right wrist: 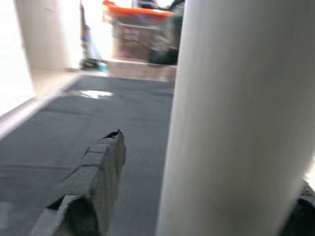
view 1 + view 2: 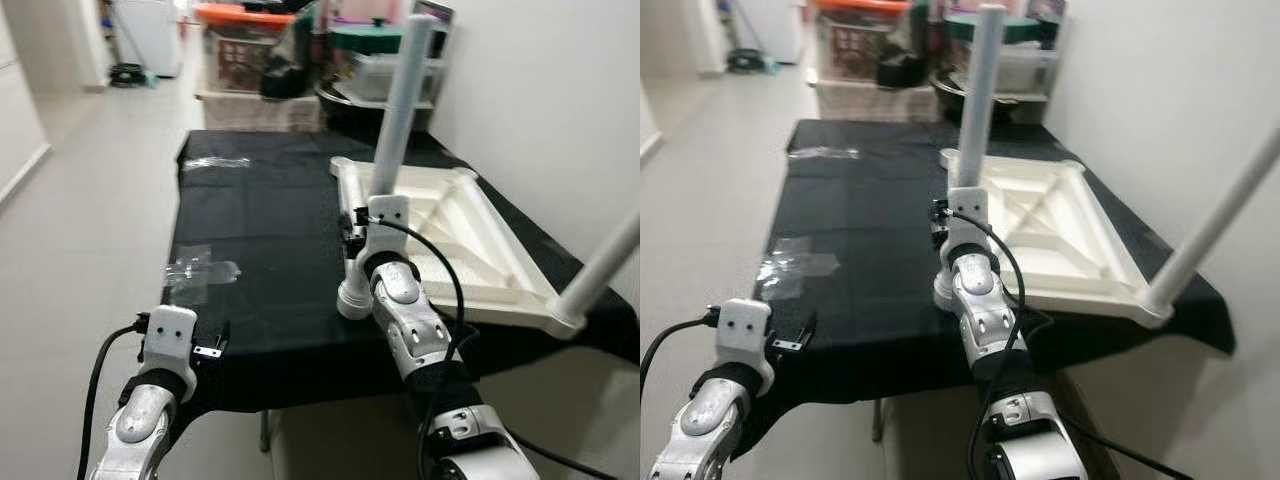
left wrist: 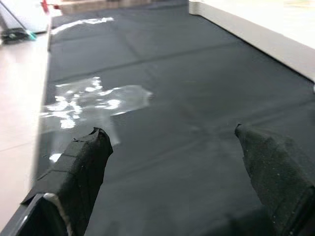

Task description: Building children table

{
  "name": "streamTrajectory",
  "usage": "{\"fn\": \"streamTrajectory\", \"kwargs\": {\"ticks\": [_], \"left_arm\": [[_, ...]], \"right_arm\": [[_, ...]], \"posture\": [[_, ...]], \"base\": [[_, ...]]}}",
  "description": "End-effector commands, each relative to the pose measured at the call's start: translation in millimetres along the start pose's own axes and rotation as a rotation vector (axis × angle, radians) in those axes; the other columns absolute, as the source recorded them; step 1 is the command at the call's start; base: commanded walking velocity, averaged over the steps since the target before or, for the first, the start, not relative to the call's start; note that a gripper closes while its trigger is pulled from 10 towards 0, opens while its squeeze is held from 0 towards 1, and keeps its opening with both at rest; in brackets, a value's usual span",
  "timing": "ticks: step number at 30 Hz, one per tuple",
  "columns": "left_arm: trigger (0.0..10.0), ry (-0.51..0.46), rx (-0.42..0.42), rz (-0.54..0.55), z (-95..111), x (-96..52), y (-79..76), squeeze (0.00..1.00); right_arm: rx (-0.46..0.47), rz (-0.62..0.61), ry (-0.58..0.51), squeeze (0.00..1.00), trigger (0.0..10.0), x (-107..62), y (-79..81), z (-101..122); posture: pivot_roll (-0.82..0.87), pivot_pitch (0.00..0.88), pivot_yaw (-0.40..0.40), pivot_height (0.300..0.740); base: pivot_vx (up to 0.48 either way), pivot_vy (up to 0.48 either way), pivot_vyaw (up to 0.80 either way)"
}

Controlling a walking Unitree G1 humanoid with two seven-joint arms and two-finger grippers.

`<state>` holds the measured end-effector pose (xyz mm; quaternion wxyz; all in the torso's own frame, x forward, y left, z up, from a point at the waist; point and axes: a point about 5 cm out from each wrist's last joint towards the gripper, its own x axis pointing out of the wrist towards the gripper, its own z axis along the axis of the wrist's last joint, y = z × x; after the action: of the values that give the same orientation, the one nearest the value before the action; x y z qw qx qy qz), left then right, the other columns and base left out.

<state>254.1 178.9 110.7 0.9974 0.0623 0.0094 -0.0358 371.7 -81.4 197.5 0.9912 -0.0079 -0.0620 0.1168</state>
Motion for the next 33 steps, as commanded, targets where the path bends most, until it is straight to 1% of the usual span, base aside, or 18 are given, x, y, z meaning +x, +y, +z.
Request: {"fn": "streamTrajectory", "kwargs": {"ticks": [1,2,5,10,11,12,13,14,15,17,18,21,24,28,30,31,32,33], "left_arm": [[10.0,0.016,0.008,0.003,-2.9,-1.6,1.4,0.00],[10.0,0.016,0.008,0.003,-2.9,-1.6,1.4,0.00],[10.0,0.012,0.013,-0.003,-1.7,-1.0,1.9,0.00],[10.0,0.008,0.014,-0.005,-0.6,-0.7,2.1,0.00],[10.0,0.008,0.016,-0.003,-0.4,-0.7,3.7,0.00],[10.0,0.008,0.018,0.001,-0.2,-0.8,5.2,0.00],[10.0,0.008,0.019,0.003,0.1,-0.8,6.2,0.00],[10.0,0.008,0.019,0.003,0.1,-0.8,6.2,0.00],[10.0,0.007,0.019,0.006,0.3,-0.8,6.7,0.00],[10.0,0.008,0.017,0.007,0.0,-1.7,5.0,0.00],[10.0,0.008,0.017,0.007,0.0,-1.7,5.0,0.00],[10.0,0.009,0.016,0.004,-0.6,-2.6,3.5,0.00],[10.0,0.012,0.017,0.002,-1.6,-3.1,3.4,0.00],[10.0,0.010,0.014,0.002,-1.1,-2.3,2.2,0.00],[10.0,0.010,0.012,0.001,-1.4,-2.3,1.1,0.00],[10.0,0.011,0.011,0.000,-1.7,-2.4,0.4,0.00],[10.0,0.012,0.009,-0.003,-2.2,-2.7,-1.0,0.00],[10.0,0.013,0.008,-0.006,-2.6,-2.8,-2.0,0.00]], "right_arm": [[0.033,0.219,-0.077,0.00,10.0,8.6,7.7,18.8],[0.033,0.219,-0.077,0.00,10.0,8.6,7.7,18.8],[0.060,0.547,-0.128,0.00,10.0,13.9,15.0,37.3],[0.057,0.654,-0.116,0.00,10.0,10.6,17.8,38.4],[0.033,0.762,-0.092,0.00,10.0,3.4,22.4,34.2],[-0.001,0.881,-0.055,0.00,8.4,-6.6,28.9,24.7],[-0.027,0.968,-0.021,0.00,4.0,-15.1,34.6,15.0],[-0.027,0.968,-0.021,0.00,4.0,-15.1,34.6,15.0],[-0.052,1.015,0.021,0.00,0.0,-19.6,38.1,5.5],[-0.129,0.830,0.163,0.00,0.0,-8.0,36.8,-16.5],[-0.129,0.830,0.163,0.00,0.0,-8.0,36.8,-16.5],[-0.116,0.425,0.313,0.00,0.0,15.1,15.9,-29.5],[-0.044,-0.249,0.289,0.00,0.0,15.1,-43.6,-29.2],[-0.065,-0.469,0.234,0.00,0.0,-4.3,-53.4,-27.6],[-0.052,-0.438,0.229,0.00,0.0,-9.0,-43.3,-27.8],[-0.040,-0.413,0.228,0.00,2.9,-11.8,-36.3,-27.9],[-0.002,-0.279,0.205,0.00,10.0,-9.9,-16.9,-23.2],[0.023,-0.186,0.186,0.00,10.0,-8.6,-3.2,-19.3]], "posture": [[0.07,0.000,-0.110,0.740],[0.07,0.000,-0.110,0.740],[0.08,0.000,-0.114,0.740],[0.08,0.000,-0.115,0.740],[0.09,0.000,-0.120,0.740],[0.09,0.000,-0.121,0.740],[0.09,0.000,-0.124,0.740],[0.09,0.000,-0.124,0.740],[0.09,0.000,-0.124,0.740],[0.10,0.000,-0.121,0.740],[0.10,0.000,-0.121,0.740],[0.09,0.000,-0.118,0.740],[0.08,0.000,-0.116,0.740],[0.08,0.000,-0.114,0.740],[0.07,0.000,-0.111,0.740],[0.07,0.000,-0.111,0.740],[0.07,0.000,-0.111,0.740],[0.07,0.000,-0.110,0.740]], "base": [[0.000,0.000,0.00],[0.000,0.000,0.00],[0.000,0.000,0.00],[0.000,0.000,0.00],[0.000,0.000,0.00],[0.000,0.000,0.00],[0.000,0.000,0.00],[0.000,0.000,0.00],[0.000,0.000,0.00],[0.000,0.000,0.00],[0.000,0.000,0.00],[0.000,0.000,0.00],[0.000,0.000,0.00],[0.000,0.000,0.00],[0.000,0.000,0.00],[0.000,0.000,0.00],[0.000,0.000,0.00],[0.000,0.000,0.00]]}}
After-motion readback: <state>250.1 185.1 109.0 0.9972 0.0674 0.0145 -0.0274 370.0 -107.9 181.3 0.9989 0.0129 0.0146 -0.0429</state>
